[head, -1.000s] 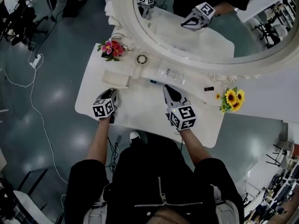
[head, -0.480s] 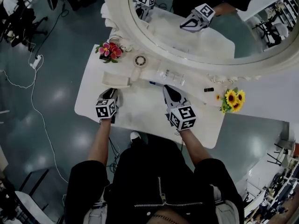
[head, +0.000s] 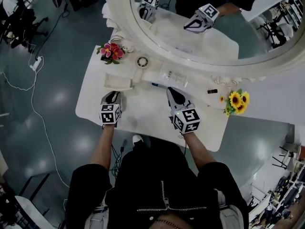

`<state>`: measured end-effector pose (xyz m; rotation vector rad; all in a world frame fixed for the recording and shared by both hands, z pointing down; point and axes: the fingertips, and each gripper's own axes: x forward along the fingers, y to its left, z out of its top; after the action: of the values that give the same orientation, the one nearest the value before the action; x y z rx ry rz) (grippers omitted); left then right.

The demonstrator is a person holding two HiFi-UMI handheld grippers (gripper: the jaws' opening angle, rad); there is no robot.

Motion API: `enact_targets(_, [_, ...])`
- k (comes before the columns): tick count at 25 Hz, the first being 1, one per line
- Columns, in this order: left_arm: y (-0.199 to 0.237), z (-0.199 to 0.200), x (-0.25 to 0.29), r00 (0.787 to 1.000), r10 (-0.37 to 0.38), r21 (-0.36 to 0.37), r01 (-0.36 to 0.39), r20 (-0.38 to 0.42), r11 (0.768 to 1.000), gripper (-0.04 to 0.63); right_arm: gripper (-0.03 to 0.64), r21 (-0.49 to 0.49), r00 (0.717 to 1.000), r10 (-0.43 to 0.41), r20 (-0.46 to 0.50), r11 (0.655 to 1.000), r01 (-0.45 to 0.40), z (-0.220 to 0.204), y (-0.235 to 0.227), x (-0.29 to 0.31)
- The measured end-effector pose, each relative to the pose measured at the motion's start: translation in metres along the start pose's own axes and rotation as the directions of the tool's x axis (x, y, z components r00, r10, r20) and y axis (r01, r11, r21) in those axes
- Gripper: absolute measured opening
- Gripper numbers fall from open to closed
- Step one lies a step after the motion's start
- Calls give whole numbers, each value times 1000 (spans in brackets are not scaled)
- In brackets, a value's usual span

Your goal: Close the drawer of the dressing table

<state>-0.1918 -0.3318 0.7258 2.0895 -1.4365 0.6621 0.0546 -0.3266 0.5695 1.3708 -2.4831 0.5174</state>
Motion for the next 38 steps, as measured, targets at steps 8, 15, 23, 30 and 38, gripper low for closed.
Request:
enact_targets(8, [7, 5, -1, 1000, -1, 111, 3, -18, 994, 101, 8, 9, 1000, -11, -3, 1000, 11, -2, -4, -3])
enact_targets(15, [15, 12, 5, 998, -41, 111, 45, -36, 993, 101, 8, 10, 1000, -16, 2, 1000, 16, -2, -4, -4])
enact_targets(23, [19, 22, 20, 997, -60, 118, 66, -52, 991, 103, 8, 17, 999, -35, 3, 999, 35, -3, -10, -9])
enact_targets(30, [24, 32, 31, 997, -58, 117, 64, -54, 991, 103, 8, 26, 999, -46, 0, 999, 46, -5, -14, -11])
enact_targets(38, [25, 46, 48, 998, -47, 89, 51, -52, 995, 103, 8, 33, 998, -62, 0, 998, 62, -7, -19, -15])
